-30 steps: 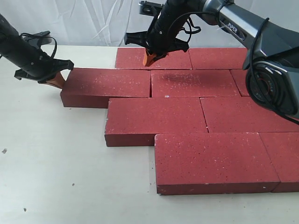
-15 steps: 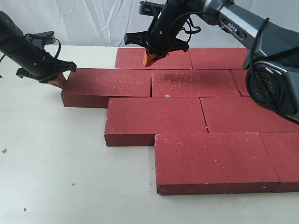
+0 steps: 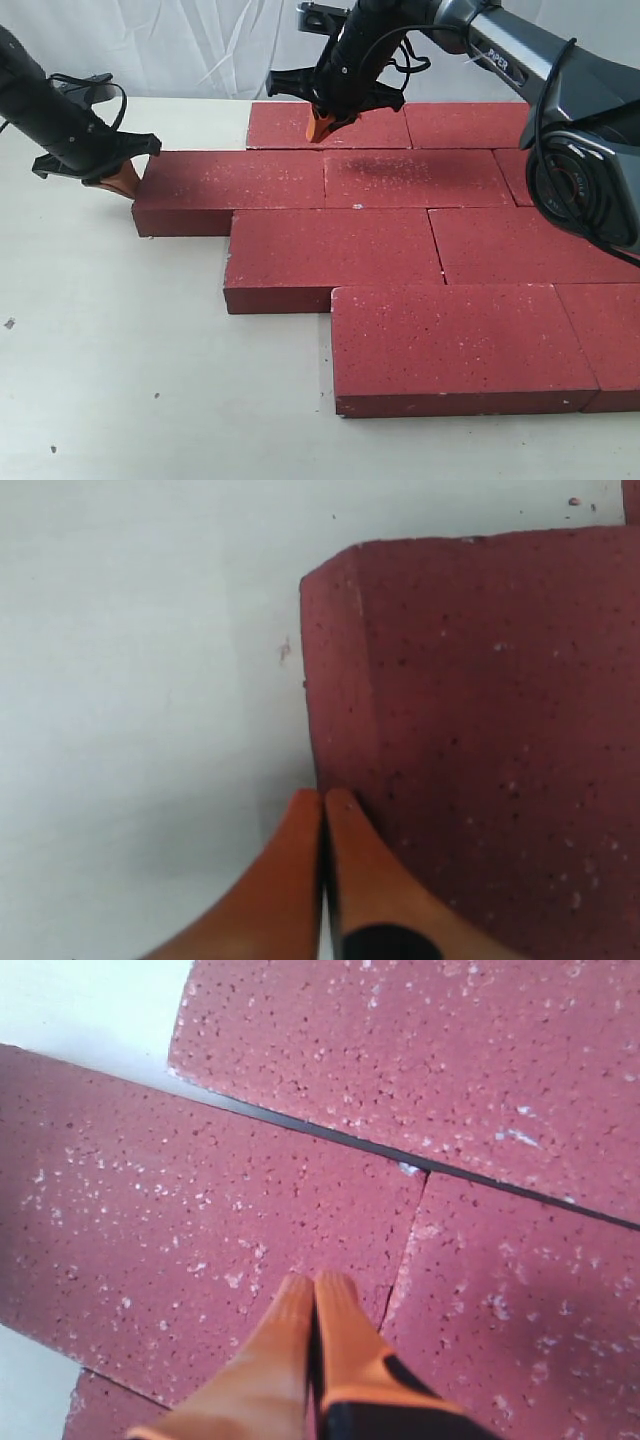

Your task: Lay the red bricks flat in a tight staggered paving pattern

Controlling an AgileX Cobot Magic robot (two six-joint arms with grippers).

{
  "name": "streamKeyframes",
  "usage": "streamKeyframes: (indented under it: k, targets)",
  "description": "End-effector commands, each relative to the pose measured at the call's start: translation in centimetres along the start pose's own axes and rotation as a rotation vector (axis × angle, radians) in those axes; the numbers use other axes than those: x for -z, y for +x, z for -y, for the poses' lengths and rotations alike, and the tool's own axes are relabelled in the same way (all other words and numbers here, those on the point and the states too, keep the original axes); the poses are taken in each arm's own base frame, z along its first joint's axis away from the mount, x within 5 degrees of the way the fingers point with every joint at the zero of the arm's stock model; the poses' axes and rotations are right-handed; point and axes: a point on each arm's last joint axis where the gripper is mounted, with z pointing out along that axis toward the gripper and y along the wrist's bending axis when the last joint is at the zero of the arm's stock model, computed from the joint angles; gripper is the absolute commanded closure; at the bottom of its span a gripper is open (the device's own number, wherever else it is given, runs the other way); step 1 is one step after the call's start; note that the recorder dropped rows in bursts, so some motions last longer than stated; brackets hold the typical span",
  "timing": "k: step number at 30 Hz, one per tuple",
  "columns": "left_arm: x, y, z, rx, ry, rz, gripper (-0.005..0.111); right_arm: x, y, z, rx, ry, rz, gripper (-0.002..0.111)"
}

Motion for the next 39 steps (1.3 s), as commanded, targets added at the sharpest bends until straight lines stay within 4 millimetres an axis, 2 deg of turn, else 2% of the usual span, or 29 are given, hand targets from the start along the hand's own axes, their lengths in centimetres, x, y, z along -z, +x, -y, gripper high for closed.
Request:
streamKeyframes:
  k: [1,36,39]
  targets:
    - [-0.1,0.4,0.2,0.013,0.018,-0.031,0.107,0.5,-0.1,0.1,0.010,0.010,0.006,0.109]
    - [0.8,-0.7,0.0,-0.026,-0.039,0.072,0.107,0.5,-0.1,0.1,0.010,0.004,0.005,0.109]
    - [1.2,-0.9,0.1,-0.029,-0.042,0.089,0.107,0.9,-0.2,-0.1,0.013,0.003,0.014,0.109]
